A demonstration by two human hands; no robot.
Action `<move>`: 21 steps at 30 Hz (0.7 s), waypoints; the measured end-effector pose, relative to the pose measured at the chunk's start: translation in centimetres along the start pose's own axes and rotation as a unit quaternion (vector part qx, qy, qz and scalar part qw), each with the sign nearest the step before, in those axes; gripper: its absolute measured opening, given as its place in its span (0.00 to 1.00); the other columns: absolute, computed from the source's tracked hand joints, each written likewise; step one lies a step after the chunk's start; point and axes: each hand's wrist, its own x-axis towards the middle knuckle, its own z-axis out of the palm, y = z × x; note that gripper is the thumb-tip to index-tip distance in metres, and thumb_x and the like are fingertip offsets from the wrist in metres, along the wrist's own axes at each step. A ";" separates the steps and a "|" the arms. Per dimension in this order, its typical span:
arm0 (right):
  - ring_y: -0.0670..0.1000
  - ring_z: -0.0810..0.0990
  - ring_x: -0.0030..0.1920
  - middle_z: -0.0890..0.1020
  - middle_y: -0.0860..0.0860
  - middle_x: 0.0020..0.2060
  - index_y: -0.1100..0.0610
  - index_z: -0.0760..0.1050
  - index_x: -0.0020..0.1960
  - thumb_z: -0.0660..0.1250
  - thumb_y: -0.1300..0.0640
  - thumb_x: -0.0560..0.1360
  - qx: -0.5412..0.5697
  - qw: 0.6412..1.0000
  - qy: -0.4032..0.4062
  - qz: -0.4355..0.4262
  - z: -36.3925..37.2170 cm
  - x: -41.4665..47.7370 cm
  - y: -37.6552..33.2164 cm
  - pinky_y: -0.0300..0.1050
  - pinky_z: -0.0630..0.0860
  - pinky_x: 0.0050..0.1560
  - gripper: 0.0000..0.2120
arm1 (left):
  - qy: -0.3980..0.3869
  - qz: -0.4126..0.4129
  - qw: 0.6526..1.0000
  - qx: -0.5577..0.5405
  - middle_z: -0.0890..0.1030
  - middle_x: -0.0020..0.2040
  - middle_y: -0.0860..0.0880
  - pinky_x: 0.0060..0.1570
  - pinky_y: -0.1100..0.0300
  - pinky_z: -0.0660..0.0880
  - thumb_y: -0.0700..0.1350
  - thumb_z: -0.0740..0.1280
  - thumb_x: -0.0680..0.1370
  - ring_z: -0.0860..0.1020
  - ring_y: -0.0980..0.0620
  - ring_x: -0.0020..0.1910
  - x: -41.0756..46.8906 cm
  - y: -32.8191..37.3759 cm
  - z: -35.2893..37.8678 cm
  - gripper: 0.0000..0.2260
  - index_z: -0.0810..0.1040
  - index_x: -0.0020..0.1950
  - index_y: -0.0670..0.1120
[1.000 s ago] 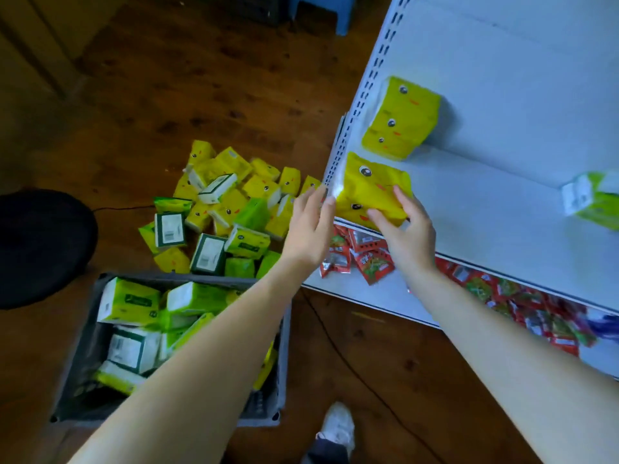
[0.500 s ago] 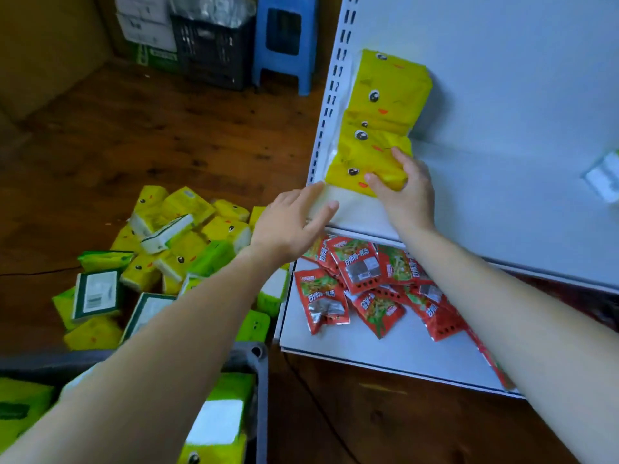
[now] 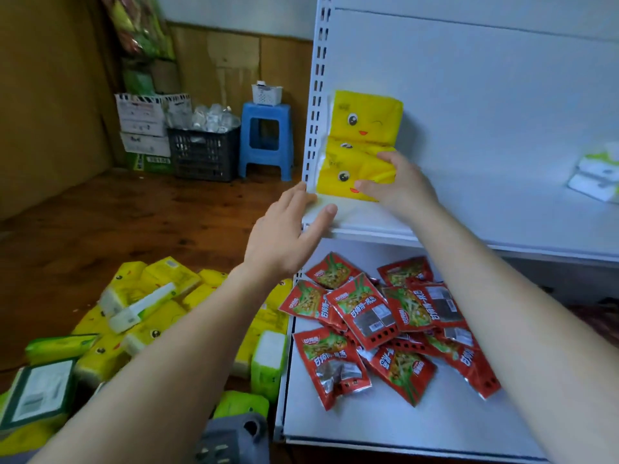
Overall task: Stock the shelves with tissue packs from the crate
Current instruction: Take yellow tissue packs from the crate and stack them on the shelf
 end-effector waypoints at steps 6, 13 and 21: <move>0.59 0.71 0.64 0.70 0.54 0.67 0.46 0.56 0.74 0.70 0.51 0.70 0.026 0.999 -0.010 0.016 0.4 1.0 0.6 0.55 0.69 0.63 0.37 | -0.127 0.028 0.987 0.092 0.79 0.57 0.49 0.51 0.54 0.71 0.69 0.51 0.74 0.76 0.49 0.55 2.7 0.7 -3.9 0.30 0.73 0.60 0.47; 0.57 0.69 0.67 0.68 0.54 0.70 0.47 0.57 0.74 0.64 0.59 0.74 0.076 0.996 0.027 -0.028 0.1 0.6 1.2 0.51 0.69 0.64 0.32 | -0.013 -0.004 0.988 0.157 0.59 0.70 0.44 0.57 0.50 0.70 0.56 0.56 0.80 0.70 0.42 0.61 6.1 4.6 -1.4 0.25 0.54 0.75 0.53; 0.54 0.69 0.67 0.71 0.54 0.68 0.54 0.69 0.69 0.55 0.60 0.80 0.091 0.994 0.050 -0.045 -0.3 0.7 1.4 0.44 0.68 0.61 0.18 | -0.042 0.012 0.981 0.187 0.50 0.76 0.48 0.59 0.53 0.68 0.56 0.58 0.79 0.67 0.43 0.68 6.1 4.0 0.4 0.29 0.51 0.77 0.50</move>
